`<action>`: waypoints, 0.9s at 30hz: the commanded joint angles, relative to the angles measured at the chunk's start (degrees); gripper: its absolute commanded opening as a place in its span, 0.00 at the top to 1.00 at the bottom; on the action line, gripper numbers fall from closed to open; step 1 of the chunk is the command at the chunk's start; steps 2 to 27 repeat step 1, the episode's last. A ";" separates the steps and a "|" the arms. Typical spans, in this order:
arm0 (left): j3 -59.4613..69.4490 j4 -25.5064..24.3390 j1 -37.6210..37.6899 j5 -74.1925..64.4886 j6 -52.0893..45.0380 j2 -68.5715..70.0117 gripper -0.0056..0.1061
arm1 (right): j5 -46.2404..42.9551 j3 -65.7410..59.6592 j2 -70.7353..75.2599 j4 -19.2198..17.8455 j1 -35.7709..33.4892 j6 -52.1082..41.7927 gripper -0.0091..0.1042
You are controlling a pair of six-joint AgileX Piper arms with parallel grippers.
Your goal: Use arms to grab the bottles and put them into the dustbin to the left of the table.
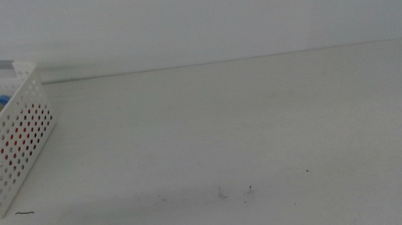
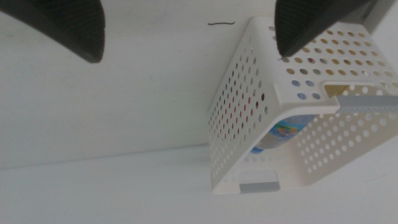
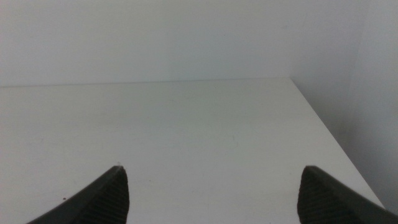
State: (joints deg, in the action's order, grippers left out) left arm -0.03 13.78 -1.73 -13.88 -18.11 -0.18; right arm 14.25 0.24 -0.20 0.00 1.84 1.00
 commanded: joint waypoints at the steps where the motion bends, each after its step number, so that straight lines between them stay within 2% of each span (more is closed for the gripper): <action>1: 0.03 0.00 -0.06 0.83 0.38 0.18 0.11 | -0.57 -0.24 0.20 -0.32 0.45 -0.54 0.24; 27: 0.03 0.00 -0.06 0.83 0.38 0.18 0.11 | -0.57 -0.24 0.20 -0.32 0.45 -0.54 0.24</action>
